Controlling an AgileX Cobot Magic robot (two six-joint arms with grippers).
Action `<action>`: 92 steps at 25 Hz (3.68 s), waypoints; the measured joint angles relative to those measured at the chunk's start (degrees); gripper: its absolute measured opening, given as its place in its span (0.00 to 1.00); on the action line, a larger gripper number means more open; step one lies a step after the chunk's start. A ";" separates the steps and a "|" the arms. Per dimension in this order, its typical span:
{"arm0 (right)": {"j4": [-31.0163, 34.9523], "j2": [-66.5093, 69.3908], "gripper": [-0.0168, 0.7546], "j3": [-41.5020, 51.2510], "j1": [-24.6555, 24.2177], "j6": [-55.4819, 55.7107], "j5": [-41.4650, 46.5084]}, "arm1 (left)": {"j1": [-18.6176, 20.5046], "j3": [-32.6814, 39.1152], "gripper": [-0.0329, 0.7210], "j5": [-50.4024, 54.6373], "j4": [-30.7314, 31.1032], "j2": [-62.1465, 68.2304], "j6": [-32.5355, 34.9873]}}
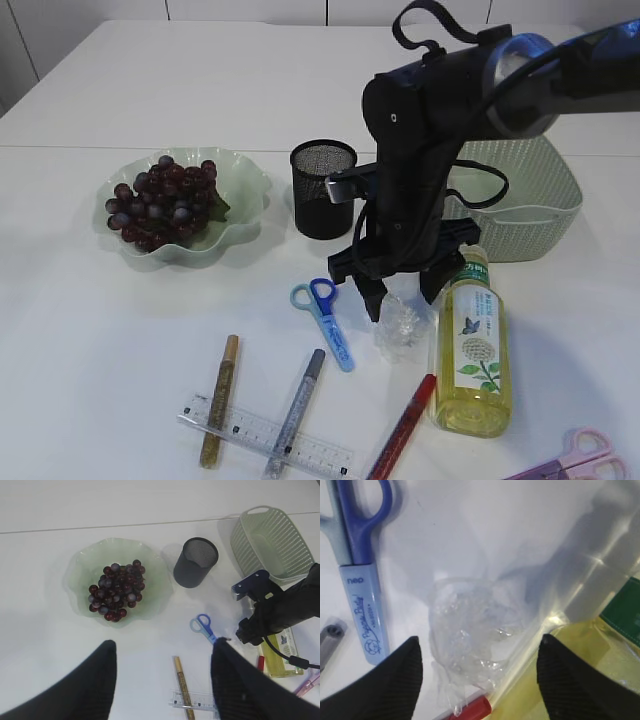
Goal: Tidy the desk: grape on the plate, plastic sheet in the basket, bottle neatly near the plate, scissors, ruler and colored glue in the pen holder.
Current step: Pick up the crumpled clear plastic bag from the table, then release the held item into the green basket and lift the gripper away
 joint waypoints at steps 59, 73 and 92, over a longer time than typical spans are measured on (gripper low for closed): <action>3.25 2.82 0.06 -2.41 0.00 0.33 2.43 | -0.11 0.00 0.61 0.00 -0.12 0.00 0.00; -0.13 2.82 0.06 -22.40 0.00 -0.08 6.73 | -0.11 0.00 0.60 0.00 -0.23 0.00 0.00; -1.62 2.82 0.06 -31.19 -18.22 1.89 7.82 | -0.11 0.00 0.58 0.00 -0.34 0.00 0.00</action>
